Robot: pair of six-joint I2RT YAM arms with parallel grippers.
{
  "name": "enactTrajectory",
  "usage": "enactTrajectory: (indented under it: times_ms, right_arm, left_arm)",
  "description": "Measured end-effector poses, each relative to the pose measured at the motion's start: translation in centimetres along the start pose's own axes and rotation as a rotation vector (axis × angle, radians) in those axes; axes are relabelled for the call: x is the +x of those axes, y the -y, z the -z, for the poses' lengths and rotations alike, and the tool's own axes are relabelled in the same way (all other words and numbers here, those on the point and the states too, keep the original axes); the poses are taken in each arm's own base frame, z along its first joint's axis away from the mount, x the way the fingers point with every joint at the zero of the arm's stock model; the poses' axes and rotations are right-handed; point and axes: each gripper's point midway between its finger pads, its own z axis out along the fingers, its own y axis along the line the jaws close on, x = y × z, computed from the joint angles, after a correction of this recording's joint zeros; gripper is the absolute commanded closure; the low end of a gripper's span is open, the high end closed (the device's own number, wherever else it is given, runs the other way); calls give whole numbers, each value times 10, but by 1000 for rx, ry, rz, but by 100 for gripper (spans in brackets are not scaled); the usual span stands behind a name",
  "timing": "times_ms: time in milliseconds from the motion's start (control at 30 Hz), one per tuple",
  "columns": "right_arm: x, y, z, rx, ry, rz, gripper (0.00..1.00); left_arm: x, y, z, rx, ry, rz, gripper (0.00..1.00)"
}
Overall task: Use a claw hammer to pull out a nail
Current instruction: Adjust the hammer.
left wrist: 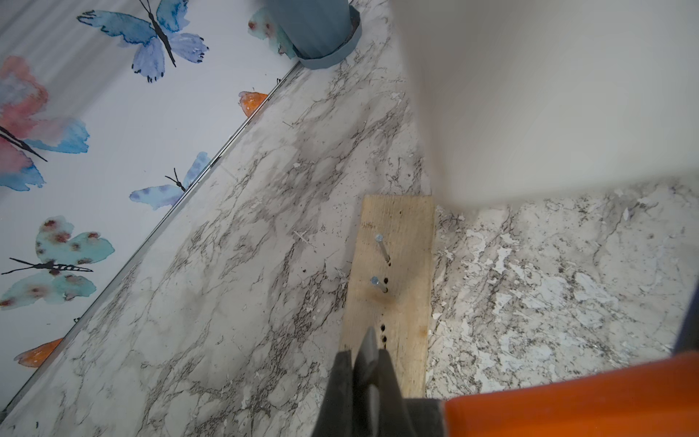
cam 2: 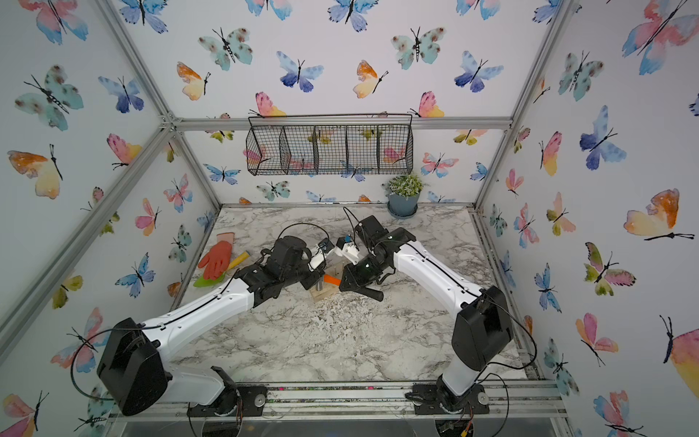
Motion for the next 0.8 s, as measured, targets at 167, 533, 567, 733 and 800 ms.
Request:
enactTrajectory:
  times_ms: [167,533,567,733,800]
  right_arm:
    - [-13,3,23,101,107,24,47]
    - [-21,-8,141,310,685,89,28]
    - [-18,-7,145,314,722,88,28]
    - [-12,1,135,279,828,103,30]
    - [-11,4,122,241,853,113,30]
  left_arm:
    - [-1,-3,0,-9,7,65,100]
    - [16,-38,-4,-16,21,372,100]
    - [20,-41,-4,-5,23,424,100]
    - [24,-45,-4,48,38,616,100]
    - [16,-41,-3,89,52,671,100]
